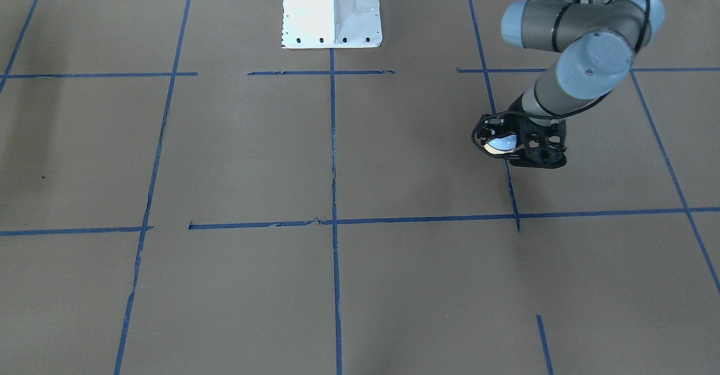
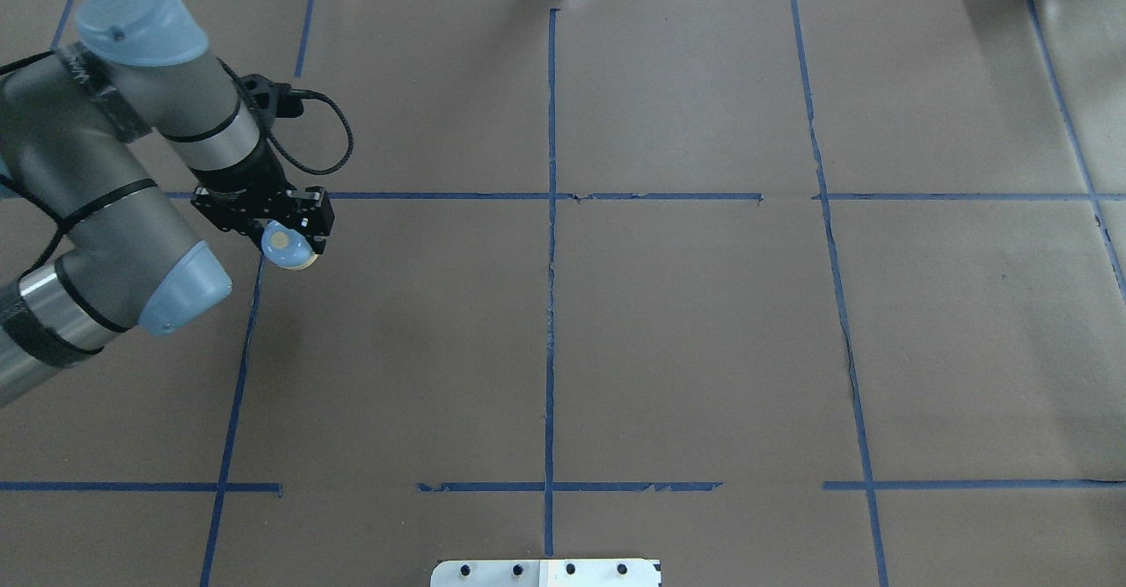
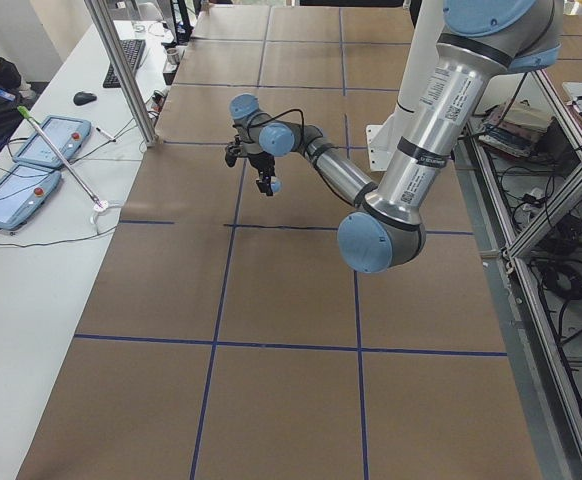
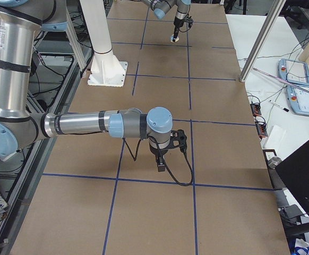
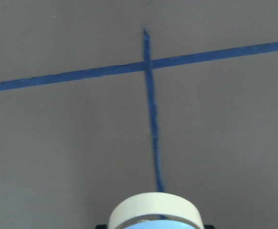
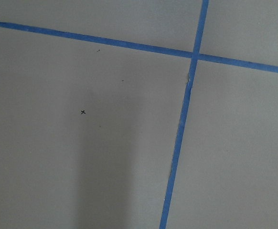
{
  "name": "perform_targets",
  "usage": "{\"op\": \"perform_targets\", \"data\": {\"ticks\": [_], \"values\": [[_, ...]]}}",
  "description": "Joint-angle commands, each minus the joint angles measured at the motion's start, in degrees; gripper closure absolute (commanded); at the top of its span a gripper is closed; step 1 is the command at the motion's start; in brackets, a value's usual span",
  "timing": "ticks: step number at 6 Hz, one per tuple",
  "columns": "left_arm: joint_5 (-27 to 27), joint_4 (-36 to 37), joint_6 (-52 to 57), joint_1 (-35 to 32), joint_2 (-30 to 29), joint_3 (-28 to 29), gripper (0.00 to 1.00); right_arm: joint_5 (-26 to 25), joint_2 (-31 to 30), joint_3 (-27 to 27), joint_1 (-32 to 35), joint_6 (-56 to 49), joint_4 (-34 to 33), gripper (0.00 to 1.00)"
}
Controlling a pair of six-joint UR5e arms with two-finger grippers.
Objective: Place and press bell with both arms
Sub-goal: 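Carry the bell with the left gripper toward the table center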
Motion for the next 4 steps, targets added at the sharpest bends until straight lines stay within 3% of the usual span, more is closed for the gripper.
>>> {"op": "perform_targets", "data": {"ticks": [1,3,4], "values": [[3.09,0.43,-6.57,4.06,-8.43,5.0,0.96,-0.06,0.0,-0.12,0.0,-0.06,0.0,0.0],[3.28,-0.27,-11.75,6.43,-19.66,15.16,0.96,-0.24,0.17,-0.21,0.0,-0.06,0.0,0.0],[3.28,-1.06,-11.95,7.06,-21.45,16.18,0.96,-0.24,0.35,-0.64,-0.09,-0.06,0.08,0.0]]}}
